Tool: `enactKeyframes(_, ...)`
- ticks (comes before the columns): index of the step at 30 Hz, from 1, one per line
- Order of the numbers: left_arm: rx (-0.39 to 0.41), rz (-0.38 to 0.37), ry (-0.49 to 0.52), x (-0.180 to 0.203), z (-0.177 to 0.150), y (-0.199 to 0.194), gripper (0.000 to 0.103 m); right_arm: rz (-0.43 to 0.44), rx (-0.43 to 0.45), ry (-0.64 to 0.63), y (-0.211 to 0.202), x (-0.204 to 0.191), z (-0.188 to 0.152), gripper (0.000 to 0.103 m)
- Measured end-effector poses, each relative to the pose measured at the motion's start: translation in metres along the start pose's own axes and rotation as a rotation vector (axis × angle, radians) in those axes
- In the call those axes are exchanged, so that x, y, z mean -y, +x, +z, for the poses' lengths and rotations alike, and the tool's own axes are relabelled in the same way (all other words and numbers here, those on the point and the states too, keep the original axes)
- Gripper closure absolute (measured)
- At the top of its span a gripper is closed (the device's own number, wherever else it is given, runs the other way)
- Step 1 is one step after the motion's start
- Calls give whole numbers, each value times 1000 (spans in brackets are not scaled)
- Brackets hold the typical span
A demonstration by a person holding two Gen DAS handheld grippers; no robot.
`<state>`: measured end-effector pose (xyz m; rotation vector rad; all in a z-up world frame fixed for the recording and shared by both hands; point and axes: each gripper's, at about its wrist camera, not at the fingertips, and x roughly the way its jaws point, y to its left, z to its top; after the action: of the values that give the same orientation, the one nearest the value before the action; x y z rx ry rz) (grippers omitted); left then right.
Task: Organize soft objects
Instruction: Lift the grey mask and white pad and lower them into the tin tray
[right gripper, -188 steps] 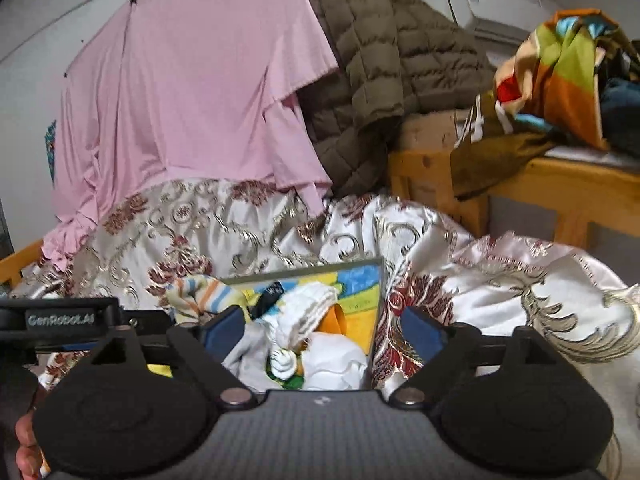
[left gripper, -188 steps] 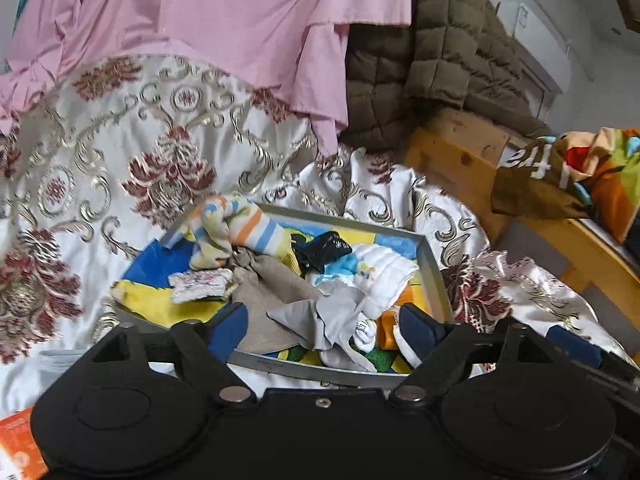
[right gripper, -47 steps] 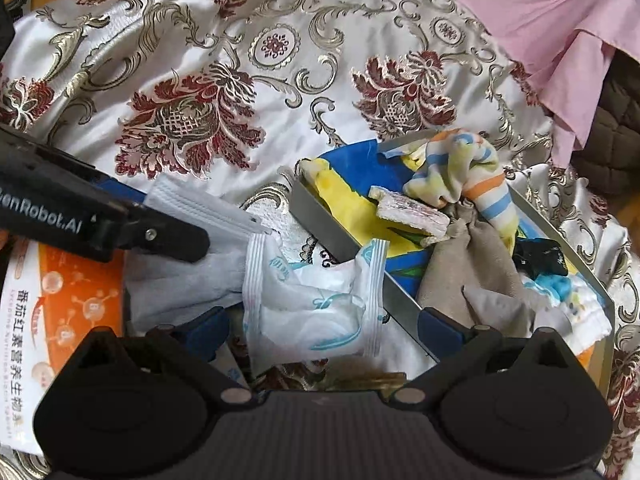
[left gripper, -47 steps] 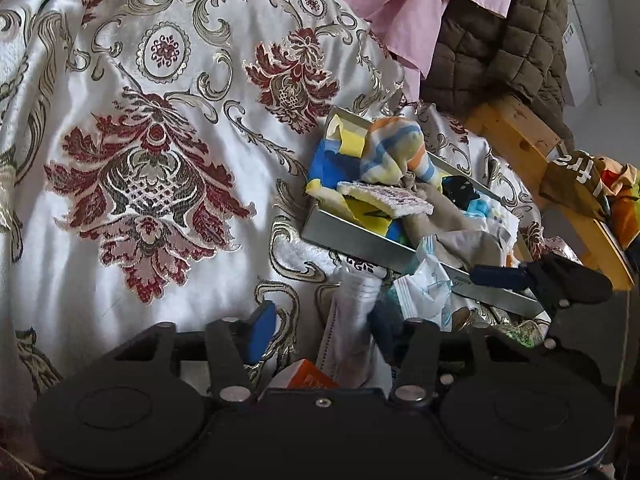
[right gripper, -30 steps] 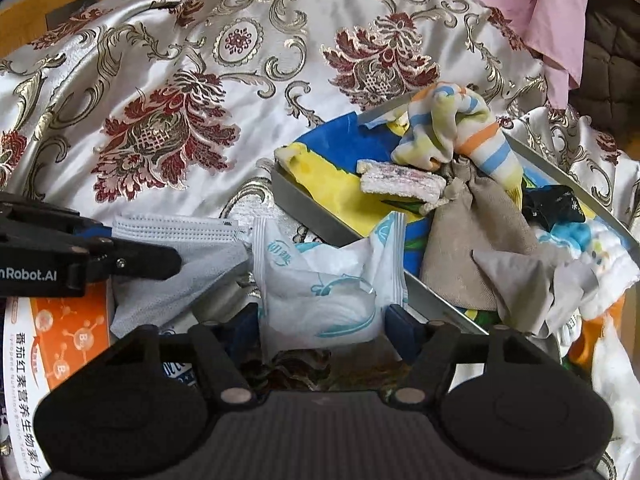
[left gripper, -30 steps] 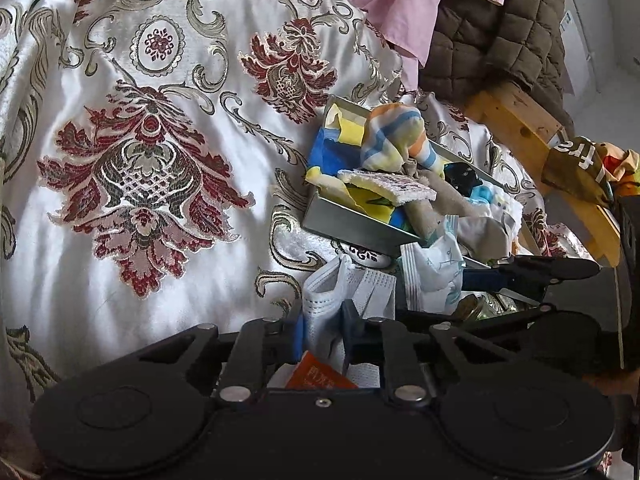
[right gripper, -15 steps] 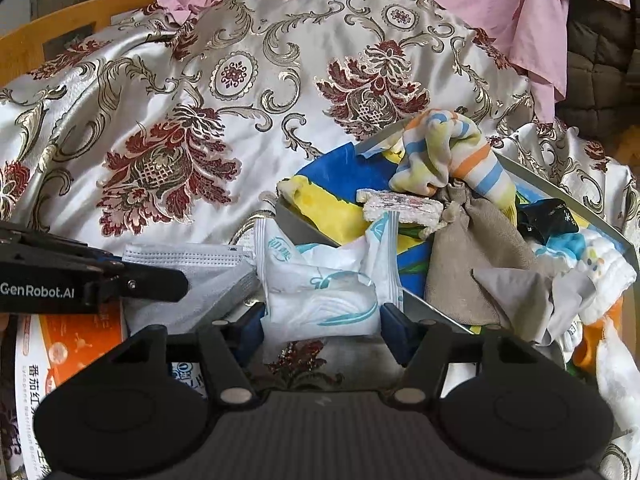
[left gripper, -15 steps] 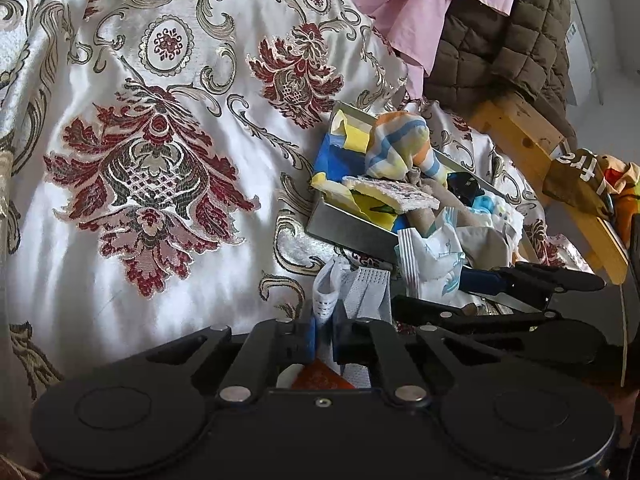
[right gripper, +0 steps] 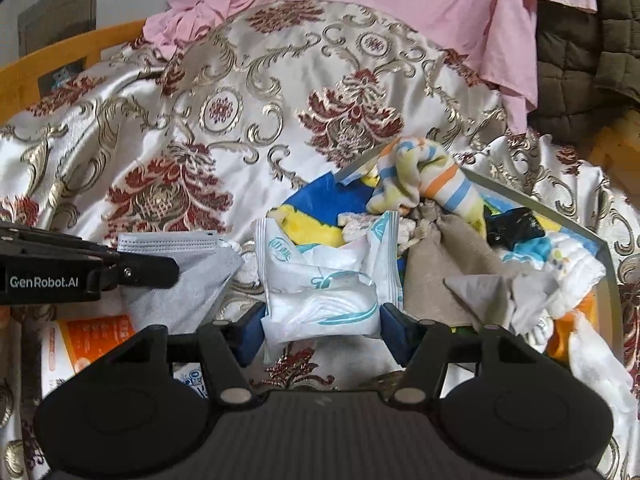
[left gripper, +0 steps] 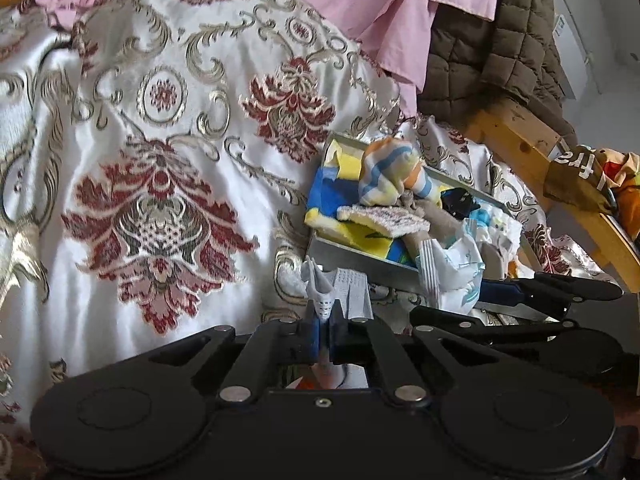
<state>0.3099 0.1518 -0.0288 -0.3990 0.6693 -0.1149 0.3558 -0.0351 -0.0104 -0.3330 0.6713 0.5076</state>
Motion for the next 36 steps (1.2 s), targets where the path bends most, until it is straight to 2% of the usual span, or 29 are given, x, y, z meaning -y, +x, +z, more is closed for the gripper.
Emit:
enactKeyframes(19, 83, -7, 41, 17, 11, -23, 100, -17, 61, 7, -28, 9, 10, 38)
enactKeyframes(25, 109, -3, 8, 15, 19, -24, 100, 13, 123, 19, -29, 26, 20, 38)
enactKeyframes(27, 113, 10, 19, 18, 24, -20, 100, 11, 137, 20, -25, 35, 25, 38)
enactKeyframes(30, 130, 39, 90, 28, 34, -4, 100, -9, 135, 34, -13, 52, 33, 38)
enactKeyframes(36, 160, 27, 144, 49, 58, 43, 100, -56, 81, 52, 18, 85, 33, 38)
